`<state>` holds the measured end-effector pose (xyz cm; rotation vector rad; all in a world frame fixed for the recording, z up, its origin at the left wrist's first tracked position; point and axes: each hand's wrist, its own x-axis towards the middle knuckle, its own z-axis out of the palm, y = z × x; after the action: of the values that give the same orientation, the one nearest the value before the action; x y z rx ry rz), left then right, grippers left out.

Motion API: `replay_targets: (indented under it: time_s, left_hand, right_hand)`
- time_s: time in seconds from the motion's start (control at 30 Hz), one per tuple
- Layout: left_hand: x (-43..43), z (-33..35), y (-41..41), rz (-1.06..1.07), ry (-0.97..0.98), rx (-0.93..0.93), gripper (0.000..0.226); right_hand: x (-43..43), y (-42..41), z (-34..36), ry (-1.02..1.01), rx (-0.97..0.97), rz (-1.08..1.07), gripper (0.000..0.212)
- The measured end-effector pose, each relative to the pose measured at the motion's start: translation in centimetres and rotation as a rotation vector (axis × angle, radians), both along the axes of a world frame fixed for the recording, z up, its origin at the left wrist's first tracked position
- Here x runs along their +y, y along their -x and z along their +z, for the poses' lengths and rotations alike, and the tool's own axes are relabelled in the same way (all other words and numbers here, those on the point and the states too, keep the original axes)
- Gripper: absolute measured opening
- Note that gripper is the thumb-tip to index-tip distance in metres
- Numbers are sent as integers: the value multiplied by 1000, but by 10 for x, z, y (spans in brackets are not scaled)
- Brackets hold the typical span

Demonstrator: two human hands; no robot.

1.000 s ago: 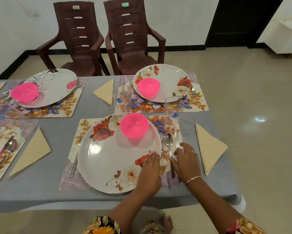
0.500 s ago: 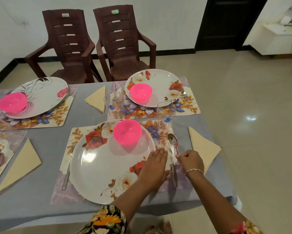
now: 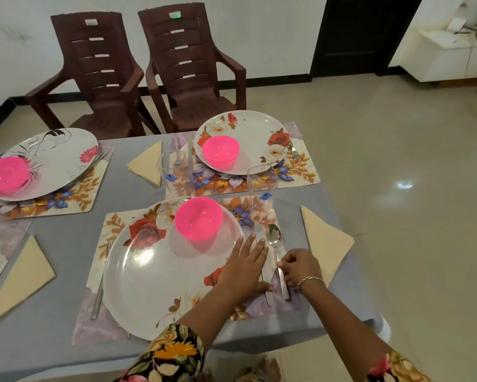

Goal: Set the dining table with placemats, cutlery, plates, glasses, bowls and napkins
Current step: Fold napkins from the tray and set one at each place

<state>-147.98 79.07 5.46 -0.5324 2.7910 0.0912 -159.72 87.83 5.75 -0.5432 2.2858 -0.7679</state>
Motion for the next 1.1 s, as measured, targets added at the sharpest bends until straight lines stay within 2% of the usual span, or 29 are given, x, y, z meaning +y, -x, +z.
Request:
replay_targets:
  time_s: [0.17,0.33,0.43,0.5,0.6,0.7,0.73,0.83,0.93,1.03,1.1]
  left_hand:
    - [-2,2,-1,7,43,-13,92]
    - [-2,4,-3,12,69,-12,89]
    - [-6,10,-19,61,94,140,79]
    - [-6,13,-46,138,15,239,77]
    - [-5,5,-103,238,-36,395,66]
    - [-4,-7,-164,385,-3,541,66]
    - [-2,-11,-185,448,-11,554,69]
    - [5,-24,-234,649,-50,526,84]
    - [5,-36,-265,647,-59,471,93]
    - [-2,-39,-276,657,-21,488,103]
    - [-4,-38,-276,697,-28,437,105]
  right_hand:
    - [-3,-2,-1,-67,200,164,26]
    - [2,1,-6,35,287,298,18]
    - [8,-8,-7,175,502,345,10]
    - [12,-21,-8,300,699,452,5]
    - [23,-50,-10,436,893,646,24]
    - [35,-83,-14,457,938,735,20]
    - [38,-92,-20,444,931,742,25]
    - [48,-109,-37,291,851,775,76]
    - [50,-119,-38,143,810,823,103]
    - [45,-125,-39,76,837,830,104]
    - [41,-126,-38,39,864,824,98]
